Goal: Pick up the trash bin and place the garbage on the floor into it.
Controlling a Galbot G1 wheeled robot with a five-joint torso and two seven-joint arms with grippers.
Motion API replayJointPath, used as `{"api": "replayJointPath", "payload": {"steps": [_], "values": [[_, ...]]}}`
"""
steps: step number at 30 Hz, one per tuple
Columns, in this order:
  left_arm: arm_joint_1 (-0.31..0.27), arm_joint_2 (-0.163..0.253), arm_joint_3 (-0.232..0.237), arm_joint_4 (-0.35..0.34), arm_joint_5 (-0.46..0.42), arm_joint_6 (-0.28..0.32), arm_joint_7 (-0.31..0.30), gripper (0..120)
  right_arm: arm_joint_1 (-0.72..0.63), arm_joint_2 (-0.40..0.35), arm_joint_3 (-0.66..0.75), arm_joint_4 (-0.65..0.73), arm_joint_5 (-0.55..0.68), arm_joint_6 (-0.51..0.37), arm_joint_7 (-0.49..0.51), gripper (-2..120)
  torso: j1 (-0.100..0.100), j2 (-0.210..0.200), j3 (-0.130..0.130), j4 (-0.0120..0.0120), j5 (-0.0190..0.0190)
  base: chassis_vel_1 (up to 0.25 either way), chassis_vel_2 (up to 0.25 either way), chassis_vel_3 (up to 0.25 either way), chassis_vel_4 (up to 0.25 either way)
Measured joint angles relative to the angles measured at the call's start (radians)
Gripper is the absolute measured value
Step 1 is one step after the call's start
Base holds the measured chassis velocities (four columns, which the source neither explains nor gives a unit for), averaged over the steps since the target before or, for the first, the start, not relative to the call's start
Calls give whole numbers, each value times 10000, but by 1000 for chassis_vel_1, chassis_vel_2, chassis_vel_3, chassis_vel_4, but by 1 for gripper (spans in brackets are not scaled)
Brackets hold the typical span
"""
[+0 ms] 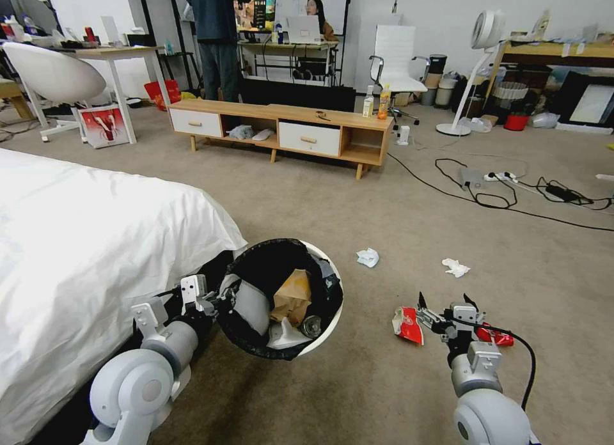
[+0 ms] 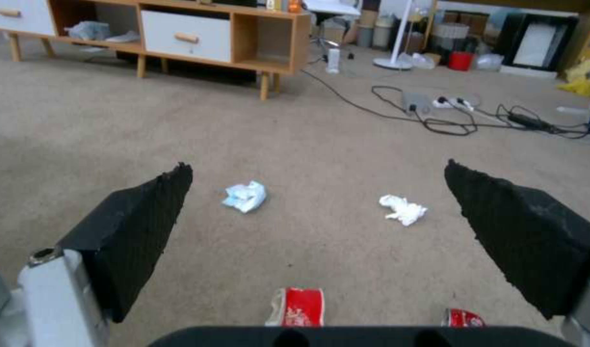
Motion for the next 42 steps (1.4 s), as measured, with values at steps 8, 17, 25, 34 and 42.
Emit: {"api": "replayJointPath", "payload": {"steps": [8,17,25,34,42], "values": [[18,-24,-70,-60,-115,-62,-122,7,-172,64,35,89,-147,47,-170,100,0,0,0,-3,0,0,0,0,0],[136,-10,-206,-203,-160,-69,-136,7,-176,221,-102,73,-374,201,-352,100,0,0,0,-1,0,0,0,0,0],[126,39,-283,-232,-194,-70,-135,7,-86,234,-115,64,-335,201,-361,100,0,0,0,-1,0,0,0,0,0],[99,-12,-242,-154,-189,-70,-123,7,-94,205,-88,-6,-317,245,-309,100,0,0,-1,-2,0,-11,5,15,-11],[115,-1,-276,-118,-185,-70,-112,7,-10,274,-167,-127,-351,304,-286,100,-1,0,-1,-4,0,-153,140,138,-148]]}}
